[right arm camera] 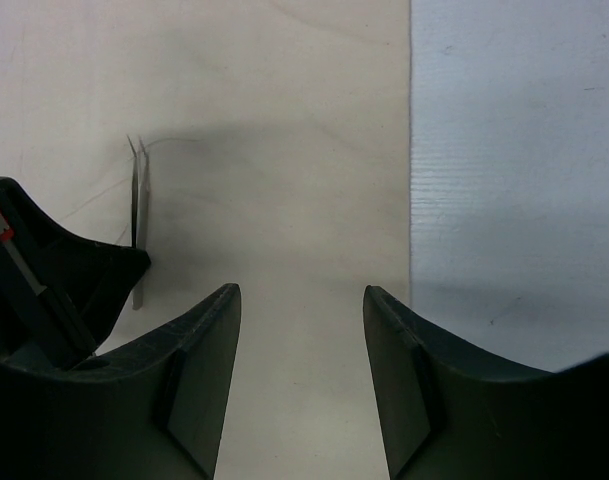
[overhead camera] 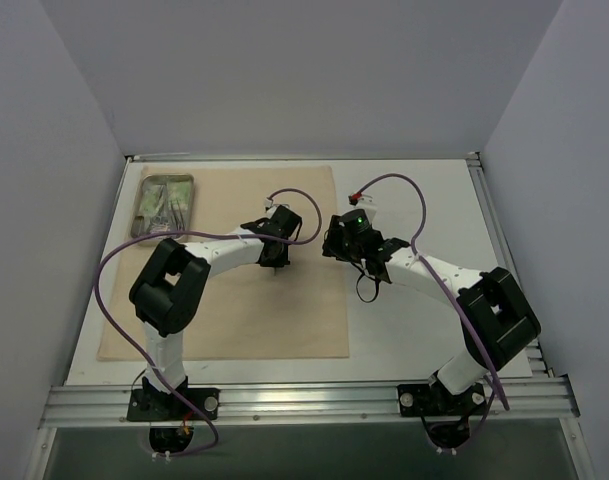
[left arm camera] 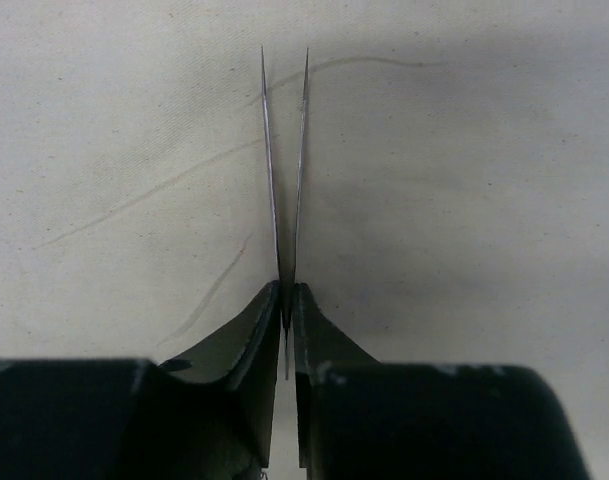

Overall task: Open and lay out the surgical kit
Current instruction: Place the medical item in the surgical kit.

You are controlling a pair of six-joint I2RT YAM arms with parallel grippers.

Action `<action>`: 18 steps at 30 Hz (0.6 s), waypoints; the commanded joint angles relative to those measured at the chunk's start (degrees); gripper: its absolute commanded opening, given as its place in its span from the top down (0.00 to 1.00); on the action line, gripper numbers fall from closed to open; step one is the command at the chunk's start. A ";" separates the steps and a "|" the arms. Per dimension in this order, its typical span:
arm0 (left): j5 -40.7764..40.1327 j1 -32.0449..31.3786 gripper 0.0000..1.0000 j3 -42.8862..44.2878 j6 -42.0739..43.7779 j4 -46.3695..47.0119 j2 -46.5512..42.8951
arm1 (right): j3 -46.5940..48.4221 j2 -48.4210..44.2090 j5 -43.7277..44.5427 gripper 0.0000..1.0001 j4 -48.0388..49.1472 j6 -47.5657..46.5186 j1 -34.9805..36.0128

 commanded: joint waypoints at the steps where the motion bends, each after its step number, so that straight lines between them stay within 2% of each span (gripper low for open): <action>1: -0.33 -0.14 0.80 1.28 -2.61 -0.88 0.80 | 0.99 -1.16 1.60 0.52 -0.64 -0.46 -0.55; 4: -0.15 -0.14 0.64 0.58 -3.05 -0.89 -0.43 | 0.82 -1.42 1.60 0.52 -0.46 -0.37 -0.73; 5: -0.15 -0.14 0.62 0.58 -3.14 -0.80 -0.61 | 0.73 -1.51 1.60 0.52 -0.55 -0.37 -0.73; 10: 0.20 -0.14 0.60 1.27 -3.40 -1.32 -1.92 | 0.64 -1.69 1.25 0.52 -0.38 -0.28 -0.73; 18: 0.46 -0.14 0.43 5.05 -1.66 -4.31 -9.03 | 0.38 -3.44 1.87 0.52 -0.64 -0.46 -0.99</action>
